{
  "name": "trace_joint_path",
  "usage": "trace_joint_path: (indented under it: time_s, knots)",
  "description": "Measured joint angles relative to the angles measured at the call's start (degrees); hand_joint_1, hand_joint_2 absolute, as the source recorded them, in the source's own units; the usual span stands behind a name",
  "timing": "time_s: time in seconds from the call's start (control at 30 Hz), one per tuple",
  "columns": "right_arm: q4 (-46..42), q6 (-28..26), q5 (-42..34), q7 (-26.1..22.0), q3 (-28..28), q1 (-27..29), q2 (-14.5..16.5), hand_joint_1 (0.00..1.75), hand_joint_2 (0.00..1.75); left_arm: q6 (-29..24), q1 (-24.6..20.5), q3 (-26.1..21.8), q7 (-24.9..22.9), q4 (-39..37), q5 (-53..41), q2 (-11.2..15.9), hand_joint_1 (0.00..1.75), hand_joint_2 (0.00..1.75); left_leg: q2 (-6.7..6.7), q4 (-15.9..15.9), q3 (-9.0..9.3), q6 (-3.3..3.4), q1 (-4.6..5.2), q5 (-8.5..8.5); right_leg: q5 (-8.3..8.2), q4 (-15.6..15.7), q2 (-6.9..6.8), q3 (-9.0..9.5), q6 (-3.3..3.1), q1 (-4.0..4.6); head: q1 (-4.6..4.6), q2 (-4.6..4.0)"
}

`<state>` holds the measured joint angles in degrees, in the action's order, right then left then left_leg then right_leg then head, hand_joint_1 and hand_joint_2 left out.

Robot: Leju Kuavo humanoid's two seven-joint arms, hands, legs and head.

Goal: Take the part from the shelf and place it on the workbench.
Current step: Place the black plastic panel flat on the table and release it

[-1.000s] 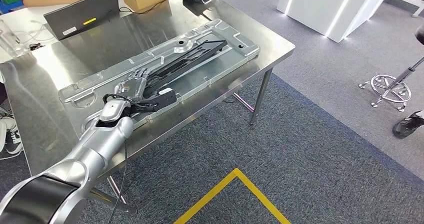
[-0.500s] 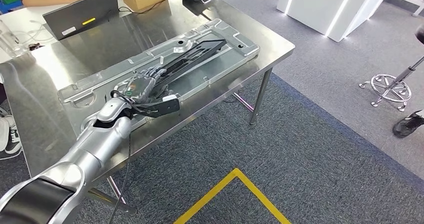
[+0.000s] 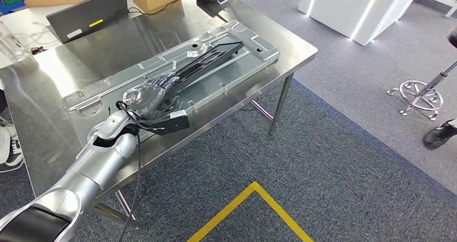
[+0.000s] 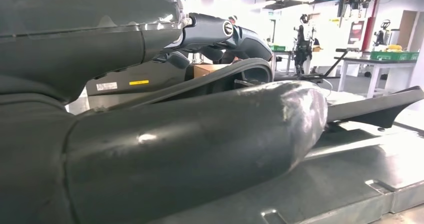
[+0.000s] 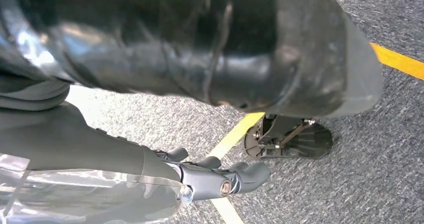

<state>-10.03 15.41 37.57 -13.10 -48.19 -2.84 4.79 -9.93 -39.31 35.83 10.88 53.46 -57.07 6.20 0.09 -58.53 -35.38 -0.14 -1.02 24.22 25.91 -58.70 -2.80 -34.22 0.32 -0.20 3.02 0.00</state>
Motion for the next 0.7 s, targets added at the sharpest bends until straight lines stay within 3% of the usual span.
trace_joint_path:
  time_s: [0.23, 0.5, 0.7]
  knots:
    - [0.0, 0.0, 0.3, -0.3, 0.0, 0.0, 0.0, 0.0, 0.0, -2.8, 2.4, 0.4, 1.7, 4.5, 2.0, 1.5, 0.0, 0.0, 0.0, 0.0, 0.0, -0.01, 0.0, 0.01, 0.01, 0.0, 0.02, -0.01, 0.0, 0.0, 0.0, -0.01]
    - [0.0, -0.1, 0.9, -0.4, 0.0, 0.0, -0.5, 0.0, 0.0, -12.9, 8.9, -1.2, 2.6, 18.8, 3.1, 4.8, 0.0, 0.0, 0.01, 0.0, -0.01, -0.07, 0.0, 0.05, 0.08, 0.0, 0.02, -0.04, -0.02, 0.01, 0.0, 0.0]
    - [0.0, -0.2, 1.3, -0.3, 0.0, 0.0, -0.7, 0.0, 0.0, -17.2, 11.9, -3.9, 3.7, 27.1, 1.8, 5.9, 0.0, 0.0, 0.0, 0.0, -0.01, -0.06, 0.0, 0.05, 0.09, 0.0, 0.02, -0.03, -0.02, 0.0, 0.0, -0.01]
